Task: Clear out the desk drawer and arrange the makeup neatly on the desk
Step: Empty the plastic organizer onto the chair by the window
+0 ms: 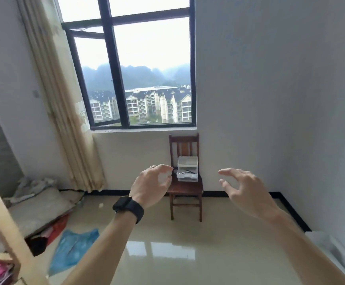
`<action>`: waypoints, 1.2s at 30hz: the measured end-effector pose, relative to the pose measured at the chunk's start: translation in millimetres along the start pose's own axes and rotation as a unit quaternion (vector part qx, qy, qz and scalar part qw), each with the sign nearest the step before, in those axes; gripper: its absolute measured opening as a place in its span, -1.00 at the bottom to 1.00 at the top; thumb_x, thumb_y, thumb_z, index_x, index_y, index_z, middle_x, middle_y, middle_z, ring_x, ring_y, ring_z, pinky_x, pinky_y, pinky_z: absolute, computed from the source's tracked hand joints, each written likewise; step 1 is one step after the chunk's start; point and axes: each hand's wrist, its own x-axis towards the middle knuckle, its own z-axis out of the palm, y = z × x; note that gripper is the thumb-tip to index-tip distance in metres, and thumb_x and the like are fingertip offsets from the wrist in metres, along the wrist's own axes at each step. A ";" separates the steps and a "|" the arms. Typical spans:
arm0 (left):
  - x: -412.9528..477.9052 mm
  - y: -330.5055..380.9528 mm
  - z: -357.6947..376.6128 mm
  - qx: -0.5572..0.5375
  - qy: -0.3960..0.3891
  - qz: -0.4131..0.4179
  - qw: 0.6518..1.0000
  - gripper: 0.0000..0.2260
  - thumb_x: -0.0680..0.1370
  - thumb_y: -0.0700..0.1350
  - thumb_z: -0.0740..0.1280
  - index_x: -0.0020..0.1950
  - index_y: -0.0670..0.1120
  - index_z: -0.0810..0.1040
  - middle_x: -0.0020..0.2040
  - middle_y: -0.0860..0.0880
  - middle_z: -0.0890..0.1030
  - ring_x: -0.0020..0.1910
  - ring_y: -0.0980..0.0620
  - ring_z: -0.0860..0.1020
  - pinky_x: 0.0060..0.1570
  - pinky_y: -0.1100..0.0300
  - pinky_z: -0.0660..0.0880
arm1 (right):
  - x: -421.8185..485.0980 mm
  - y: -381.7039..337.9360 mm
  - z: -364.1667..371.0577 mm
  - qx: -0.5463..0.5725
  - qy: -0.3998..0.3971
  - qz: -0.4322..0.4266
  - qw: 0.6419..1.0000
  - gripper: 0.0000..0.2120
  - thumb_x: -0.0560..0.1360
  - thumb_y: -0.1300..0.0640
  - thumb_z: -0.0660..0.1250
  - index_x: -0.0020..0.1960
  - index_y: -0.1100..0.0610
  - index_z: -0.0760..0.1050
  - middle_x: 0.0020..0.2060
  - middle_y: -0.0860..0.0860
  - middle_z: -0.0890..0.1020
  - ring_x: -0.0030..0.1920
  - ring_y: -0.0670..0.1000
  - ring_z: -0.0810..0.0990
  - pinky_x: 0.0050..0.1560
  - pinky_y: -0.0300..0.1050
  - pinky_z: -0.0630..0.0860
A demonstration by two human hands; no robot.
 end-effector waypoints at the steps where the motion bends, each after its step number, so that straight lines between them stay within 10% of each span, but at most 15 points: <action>1: 21.0 -6.7 7.5 -0.004 -0.002 0.003 1.000 -0.77 0.59 0.00 0.33 0.23 0.19 0.59 0.14 0.17 0.62 0.16 0.15 0.55 0.22 0.13 0.48 | 17.1 9.5 5.4 0.002 0.007 0.007 1.000 -0.75 0.59 -0.04 0.33 0.25 -0.19 0.56 0.18 -0.18 0.64 0.28 -0.04 0.49 0.20 -0.21 0.34; 23: 374.7 -172.2 236.0 -0.048 -0.060 -0.128 0.989 -0.77 0.56 -0.05 0.37 0.19 0.16 0.61 0.10 0.18 0.63 0.11 0.25 0.57 0.20 0.28 0.46 | 354.7 255.5 185.2 0.084 -0.113 0.083 0.987 -0.74 0.60 -0.03 0.32 0.28 -0.18 0.56 0.16 -0.27 0.62 0.27 -0.15 0.49 0.29 -0.16 0.40; 36: 545.8 -334.9 413.8 -0.049 -0.225 -0.224 0.947 -0.75 0.54 0.01 0.31 0.21 0.16 0.58 0.15 0.13 0.63 0.11 0.15 0.57 0.20 0.19 0.49 | 513.1 365.5 370.6 0.040 -0.260 0.191 0.945 -0.73 0.61 -0.03 0.28 0.30 -0.16 0.51 0.14 -0.30 0.60 0.26 -0.12 0.51 0.30 -0.09 0.43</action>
